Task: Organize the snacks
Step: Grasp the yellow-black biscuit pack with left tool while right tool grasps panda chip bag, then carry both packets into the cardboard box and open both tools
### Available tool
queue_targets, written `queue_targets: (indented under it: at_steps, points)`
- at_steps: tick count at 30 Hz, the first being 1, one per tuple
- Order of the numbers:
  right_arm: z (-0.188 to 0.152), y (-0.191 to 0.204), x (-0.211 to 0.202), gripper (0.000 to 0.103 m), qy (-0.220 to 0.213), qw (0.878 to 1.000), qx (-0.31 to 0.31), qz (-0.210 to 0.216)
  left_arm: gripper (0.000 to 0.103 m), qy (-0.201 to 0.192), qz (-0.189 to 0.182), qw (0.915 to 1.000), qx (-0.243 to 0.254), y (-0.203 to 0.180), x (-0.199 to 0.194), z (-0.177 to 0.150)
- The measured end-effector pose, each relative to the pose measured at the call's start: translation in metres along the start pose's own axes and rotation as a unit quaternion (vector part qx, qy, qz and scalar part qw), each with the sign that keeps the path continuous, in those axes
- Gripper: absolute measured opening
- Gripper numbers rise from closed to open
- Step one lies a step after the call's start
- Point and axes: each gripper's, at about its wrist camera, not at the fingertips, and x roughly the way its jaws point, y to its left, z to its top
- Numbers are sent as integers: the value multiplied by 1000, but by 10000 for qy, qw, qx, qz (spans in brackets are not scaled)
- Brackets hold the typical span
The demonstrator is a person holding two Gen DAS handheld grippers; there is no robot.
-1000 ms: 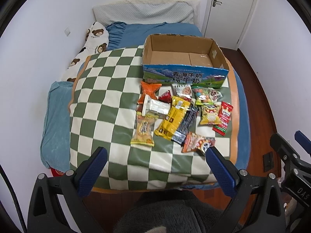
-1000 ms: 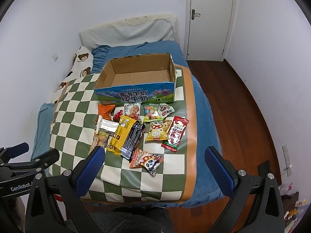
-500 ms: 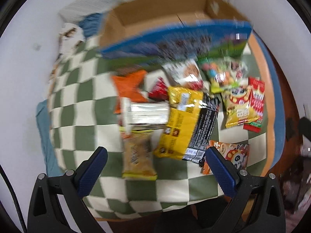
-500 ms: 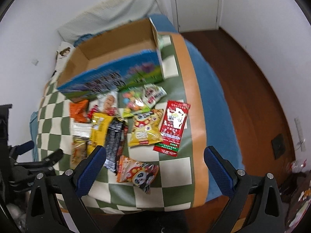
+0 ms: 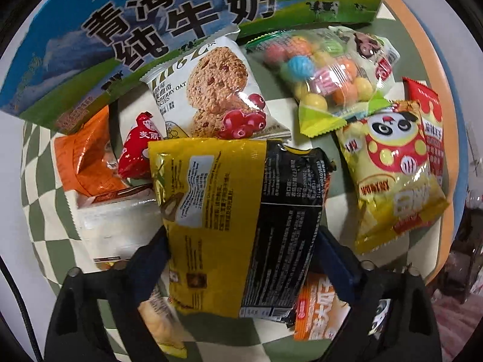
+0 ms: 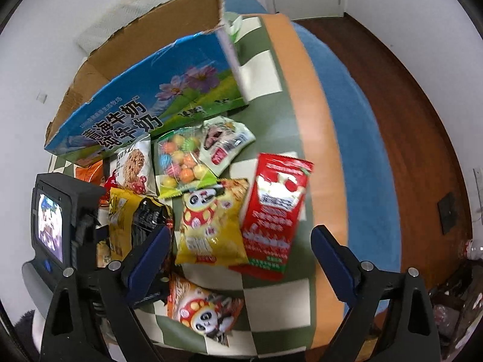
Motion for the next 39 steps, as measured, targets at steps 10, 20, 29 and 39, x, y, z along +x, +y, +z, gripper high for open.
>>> queue_targets:
  at_steps: [10,20,29,39]
  points:
    - [15,36,72,71,726,9956,-590,76,86,207,-93,9857,-1671,52,8,-23]
    - [-6,61,101,60,1125,9871,-1124,-175,94,410,-287,9899,-1328,57,36,0]
    - [-1,63,124,51,976,9908,-865,-357,82,-89,-381,9920,-1201,48,18,0]
    - [-22,68,72,45,358,9957,-852,42,82,-436,-724,9879,-1302,51,-47,-12]
